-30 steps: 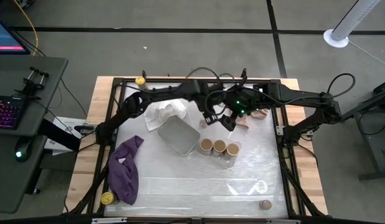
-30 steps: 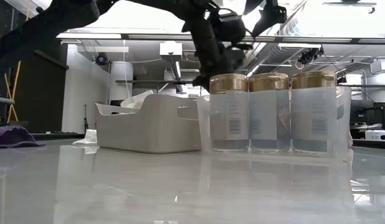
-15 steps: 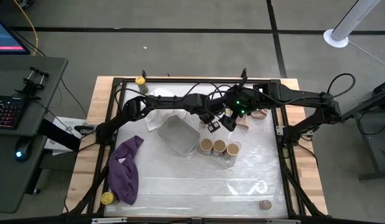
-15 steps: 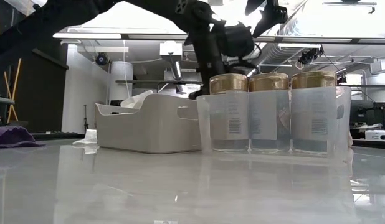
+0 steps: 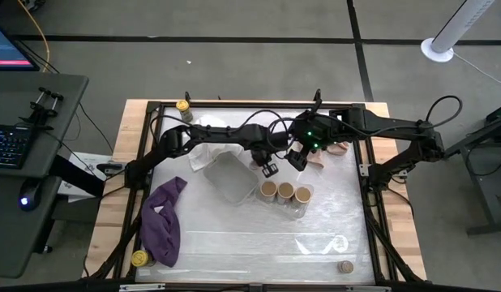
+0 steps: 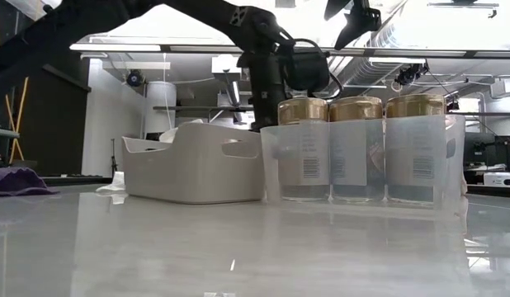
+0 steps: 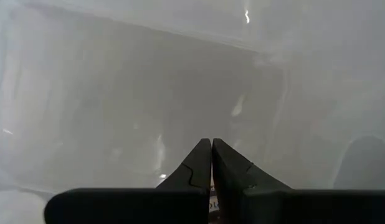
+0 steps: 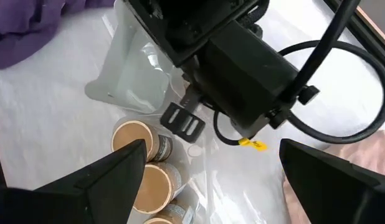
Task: Sort spices by type
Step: Put the left brown seasoning bottle into the top transparent bin, then put the brown seasoning bottle into the top transparent bin
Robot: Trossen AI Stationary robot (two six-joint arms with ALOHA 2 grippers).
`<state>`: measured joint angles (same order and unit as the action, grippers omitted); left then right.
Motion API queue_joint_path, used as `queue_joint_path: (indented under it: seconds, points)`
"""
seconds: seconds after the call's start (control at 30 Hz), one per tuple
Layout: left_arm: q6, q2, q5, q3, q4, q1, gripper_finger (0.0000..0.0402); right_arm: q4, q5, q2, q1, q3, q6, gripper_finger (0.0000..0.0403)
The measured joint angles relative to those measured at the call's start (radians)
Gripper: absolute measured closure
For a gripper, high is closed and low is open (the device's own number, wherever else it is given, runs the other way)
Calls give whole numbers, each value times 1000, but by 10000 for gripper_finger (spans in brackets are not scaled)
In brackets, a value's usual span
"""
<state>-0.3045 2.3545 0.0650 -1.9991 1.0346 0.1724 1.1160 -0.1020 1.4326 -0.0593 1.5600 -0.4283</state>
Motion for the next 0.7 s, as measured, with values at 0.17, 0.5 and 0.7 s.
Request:
queue_joint_path:
  seconds: [0.17,0.5,0.7]
  points:
    - [9,-16,-1,-23,14,5,401,-7,-1,0,0,0,8,41]
    - [71,-180,81,-86,149,34,401,-17,-3,0,0,0,19,41]
    - [36,-467,204,178,57,-52,401,-21,-45,0,0,0,44,41]
